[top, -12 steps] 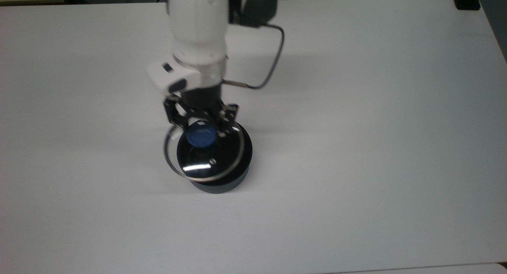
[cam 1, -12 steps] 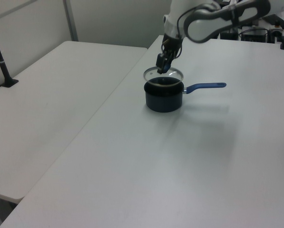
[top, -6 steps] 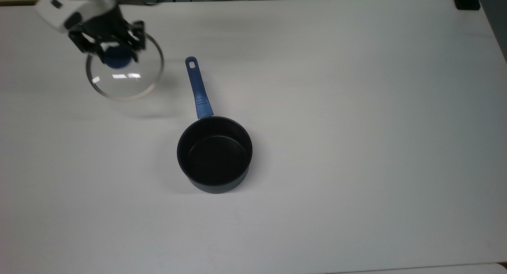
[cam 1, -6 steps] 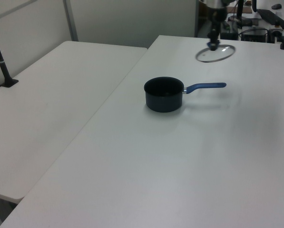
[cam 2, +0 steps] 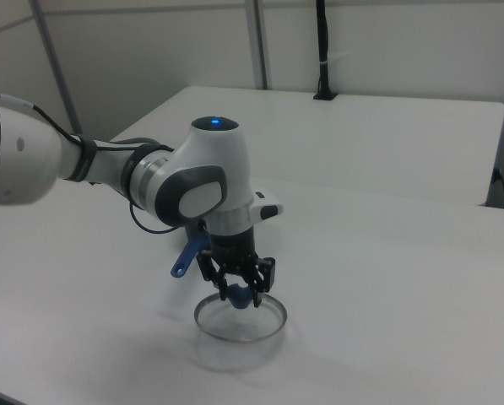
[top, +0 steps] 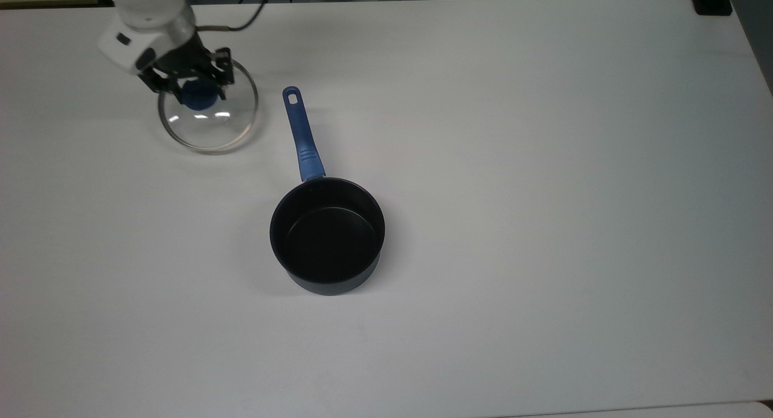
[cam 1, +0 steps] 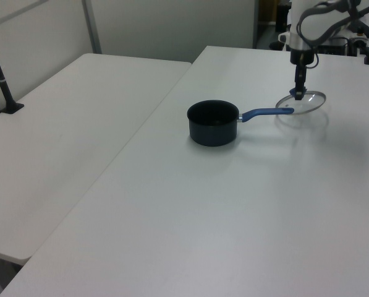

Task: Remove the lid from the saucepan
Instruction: 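Carry the lid beside the saucepan handle and lower it onto the table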

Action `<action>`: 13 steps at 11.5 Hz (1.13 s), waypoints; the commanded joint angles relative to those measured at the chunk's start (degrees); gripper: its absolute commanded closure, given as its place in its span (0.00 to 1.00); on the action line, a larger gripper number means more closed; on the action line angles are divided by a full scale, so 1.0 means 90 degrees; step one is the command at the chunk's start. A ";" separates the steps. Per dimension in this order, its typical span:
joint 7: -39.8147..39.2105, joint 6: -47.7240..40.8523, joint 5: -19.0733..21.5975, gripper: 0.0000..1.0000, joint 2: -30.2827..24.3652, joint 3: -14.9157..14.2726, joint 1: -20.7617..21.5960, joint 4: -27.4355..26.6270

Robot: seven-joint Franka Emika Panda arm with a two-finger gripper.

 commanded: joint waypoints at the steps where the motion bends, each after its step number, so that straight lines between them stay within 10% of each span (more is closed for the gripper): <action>1: 0.0769 0.0598 0.0005 0.49 -0.0023 -0.0005 0.0338 -0.0298; 4: 0.1005 0.0659 -0.0005 0.34 0.0057 -0.0015 0.0387 -0.0328; 5: 0.1132 0.0581 -0.0005 0.04 0.0047 -0.0015 0.0339 -0.0299; 13: 0.1299 -0.1475 0.0034 0.00 -0.0392 -0.0024 0.0035 0.1366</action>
